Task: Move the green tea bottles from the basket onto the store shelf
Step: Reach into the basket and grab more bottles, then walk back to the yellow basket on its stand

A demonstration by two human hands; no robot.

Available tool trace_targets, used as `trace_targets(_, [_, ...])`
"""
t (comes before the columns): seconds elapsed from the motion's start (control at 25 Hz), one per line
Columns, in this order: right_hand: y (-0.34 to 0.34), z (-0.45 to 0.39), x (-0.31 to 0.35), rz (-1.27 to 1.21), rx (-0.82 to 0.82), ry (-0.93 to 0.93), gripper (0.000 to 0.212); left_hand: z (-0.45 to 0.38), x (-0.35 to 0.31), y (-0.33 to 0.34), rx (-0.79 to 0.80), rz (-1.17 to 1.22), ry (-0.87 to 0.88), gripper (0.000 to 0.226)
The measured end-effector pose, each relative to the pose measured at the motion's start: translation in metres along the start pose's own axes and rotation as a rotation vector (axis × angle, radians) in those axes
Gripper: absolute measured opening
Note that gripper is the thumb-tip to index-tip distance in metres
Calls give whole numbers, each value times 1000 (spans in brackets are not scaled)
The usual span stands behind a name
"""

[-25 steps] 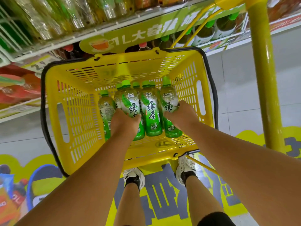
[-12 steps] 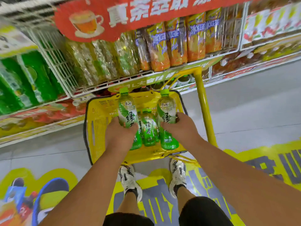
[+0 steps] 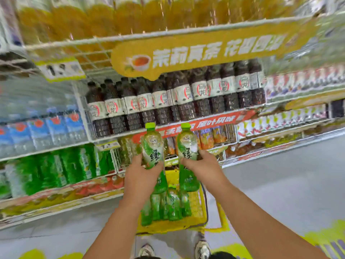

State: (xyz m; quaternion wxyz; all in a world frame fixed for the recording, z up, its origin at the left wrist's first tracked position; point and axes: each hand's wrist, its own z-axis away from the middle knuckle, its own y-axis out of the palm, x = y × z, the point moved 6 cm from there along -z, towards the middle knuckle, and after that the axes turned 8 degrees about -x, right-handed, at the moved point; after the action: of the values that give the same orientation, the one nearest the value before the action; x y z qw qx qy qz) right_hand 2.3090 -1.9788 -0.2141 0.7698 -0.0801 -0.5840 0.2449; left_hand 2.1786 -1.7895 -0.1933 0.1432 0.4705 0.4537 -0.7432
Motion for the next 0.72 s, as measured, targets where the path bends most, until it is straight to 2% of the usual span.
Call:
trace_targets(0.12, [-17,13,68,-17,8,-110,28,-8,-52,-34,-33,53,62,28])
trace_targets(0.24, [-31,22,126,-43,16,-203,27,-17,-98,-67,-71,73,104,48])
trace_targets(0.28, [-34,26,147,-52,20,-230,32,-20,-114,-80,-95,75,132,52])
trace_targets(0.36, [-40,32,182,-34,18,-281,64,-25,-142,-102,-123,69,178,50])
trace_targets(0.4, [-43,35,200,-35,14,-305,80,-27,-155,-113,-127,80,197,42])
trace_targets(0.48, [-48,40,233,-73,22,-356,89,-33,-180,-136,-130,134,243,24])
trace_targets(0.56, [-54,46,263,-92,14,-406,81,-41,-204,-156,-135,151,300,24])
trace_targets(0.64, [-59,49,288,-110,-13,-441,49,-49,-225,-175,-146,158,344,27])
trace_targets(0.72, [-59,54,312,-122,-35,-466,32,-59,-241,-188,-142,172,363,27])
